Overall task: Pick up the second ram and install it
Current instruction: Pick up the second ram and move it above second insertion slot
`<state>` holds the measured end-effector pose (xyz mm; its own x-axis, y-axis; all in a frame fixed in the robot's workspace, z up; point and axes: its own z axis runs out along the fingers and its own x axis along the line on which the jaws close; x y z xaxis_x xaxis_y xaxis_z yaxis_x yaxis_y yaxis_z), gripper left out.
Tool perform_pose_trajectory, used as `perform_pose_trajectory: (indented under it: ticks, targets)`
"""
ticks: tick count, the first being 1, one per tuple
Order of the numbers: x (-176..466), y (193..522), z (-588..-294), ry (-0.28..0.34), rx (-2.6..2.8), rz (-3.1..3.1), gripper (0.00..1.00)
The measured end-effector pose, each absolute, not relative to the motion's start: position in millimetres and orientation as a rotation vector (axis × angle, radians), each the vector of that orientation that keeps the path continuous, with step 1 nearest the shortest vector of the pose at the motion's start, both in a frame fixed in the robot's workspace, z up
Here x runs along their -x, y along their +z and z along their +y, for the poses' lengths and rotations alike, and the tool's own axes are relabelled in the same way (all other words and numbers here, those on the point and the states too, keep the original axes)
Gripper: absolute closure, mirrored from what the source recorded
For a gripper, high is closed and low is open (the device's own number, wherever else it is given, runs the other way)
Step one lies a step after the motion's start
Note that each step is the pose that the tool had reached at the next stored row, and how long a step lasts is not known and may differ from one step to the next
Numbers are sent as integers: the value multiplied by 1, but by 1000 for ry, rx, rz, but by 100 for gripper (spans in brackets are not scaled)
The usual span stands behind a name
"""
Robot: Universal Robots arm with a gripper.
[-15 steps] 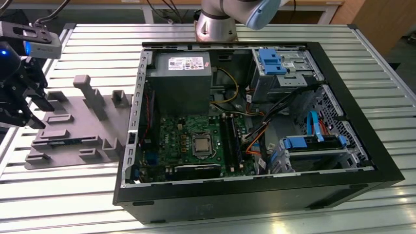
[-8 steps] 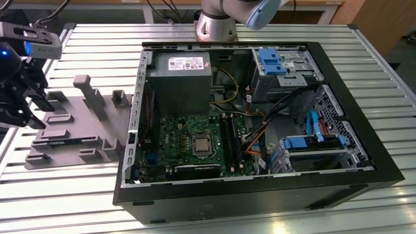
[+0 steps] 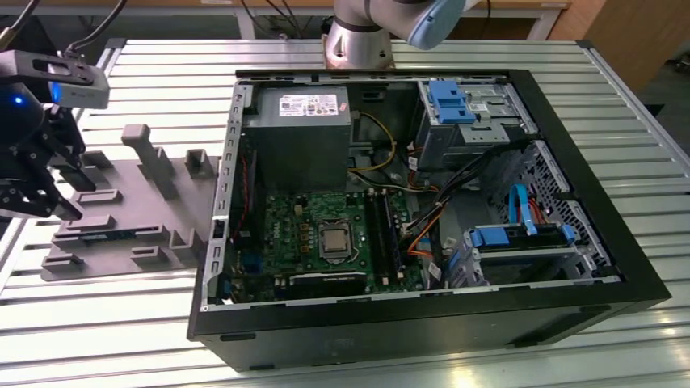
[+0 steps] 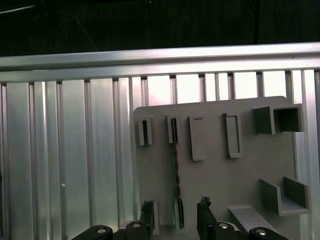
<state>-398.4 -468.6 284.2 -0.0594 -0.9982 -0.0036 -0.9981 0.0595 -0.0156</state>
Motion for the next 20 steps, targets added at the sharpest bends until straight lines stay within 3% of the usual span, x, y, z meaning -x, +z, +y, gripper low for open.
perform_pose_trajectory:
  ticks: [20]
  targets:
    - [399, 267, -469, -13, 2146, 2277, 53]
